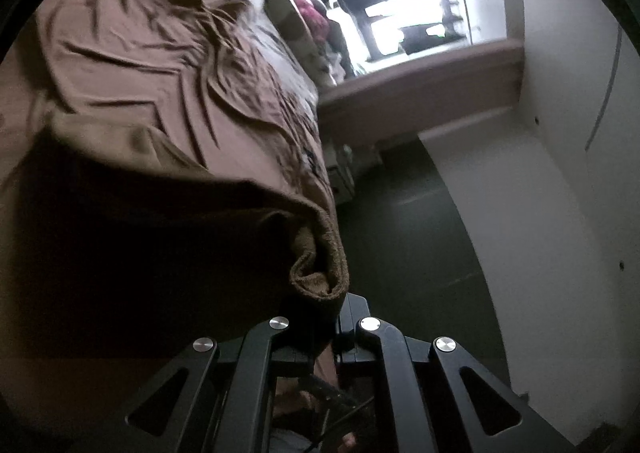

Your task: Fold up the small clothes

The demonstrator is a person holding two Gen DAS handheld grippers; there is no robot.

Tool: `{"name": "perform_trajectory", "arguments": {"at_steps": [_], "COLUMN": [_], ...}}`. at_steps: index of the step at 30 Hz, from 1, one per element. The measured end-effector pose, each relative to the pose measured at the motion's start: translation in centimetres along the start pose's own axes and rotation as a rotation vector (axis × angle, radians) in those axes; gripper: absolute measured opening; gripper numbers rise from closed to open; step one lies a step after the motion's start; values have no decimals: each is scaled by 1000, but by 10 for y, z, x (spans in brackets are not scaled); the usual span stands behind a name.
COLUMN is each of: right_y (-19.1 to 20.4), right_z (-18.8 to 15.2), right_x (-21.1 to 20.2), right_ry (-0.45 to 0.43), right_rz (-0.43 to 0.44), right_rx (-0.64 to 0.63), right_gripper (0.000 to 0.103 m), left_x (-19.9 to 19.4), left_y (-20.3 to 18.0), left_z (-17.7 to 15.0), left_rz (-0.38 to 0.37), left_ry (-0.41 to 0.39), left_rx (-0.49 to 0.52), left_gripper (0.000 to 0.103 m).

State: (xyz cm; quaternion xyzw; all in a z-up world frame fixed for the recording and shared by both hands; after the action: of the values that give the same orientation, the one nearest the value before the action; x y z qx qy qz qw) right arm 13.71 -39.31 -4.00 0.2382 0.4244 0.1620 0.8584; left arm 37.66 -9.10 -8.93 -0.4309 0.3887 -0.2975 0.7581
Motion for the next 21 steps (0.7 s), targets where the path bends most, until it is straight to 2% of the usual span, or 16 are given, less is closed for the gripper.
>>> {"name": "perform_trajectory", "arguments": {"at_steps": [11, 21], "right_y": [-37, -76], "right_z": [-18, -47], "right_x": [-80, -110], "right_ry": [-111, -108], "right_rz": [-34, -41], "right_rx": [63, 136], "right_gripper": [48, 48], "left_x": [78, 151], "left_y": [-33, -42], "left_z": [-40, -102], "left_rz": [18, 77], "left_ry": [163, 354], "left_rx": [82, 134], "left_gripper": [6, 6]}}
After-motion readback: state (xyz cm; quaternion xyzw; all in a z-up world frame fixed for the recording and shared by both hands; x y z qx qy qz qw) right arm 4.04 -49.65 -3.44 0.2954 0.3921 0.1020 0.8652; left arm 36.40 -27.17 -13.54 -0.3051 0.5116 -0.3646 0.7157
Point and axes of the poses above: each gripper's, at about its wrist camera, not at the fingertips, and x roughly the way its jaws point, y to its left, z to its top, the point moved 5 cm from there along x, roughly the way its jaws point, and after that the axes turned 5 degrees about z, right-handed, at the moved point
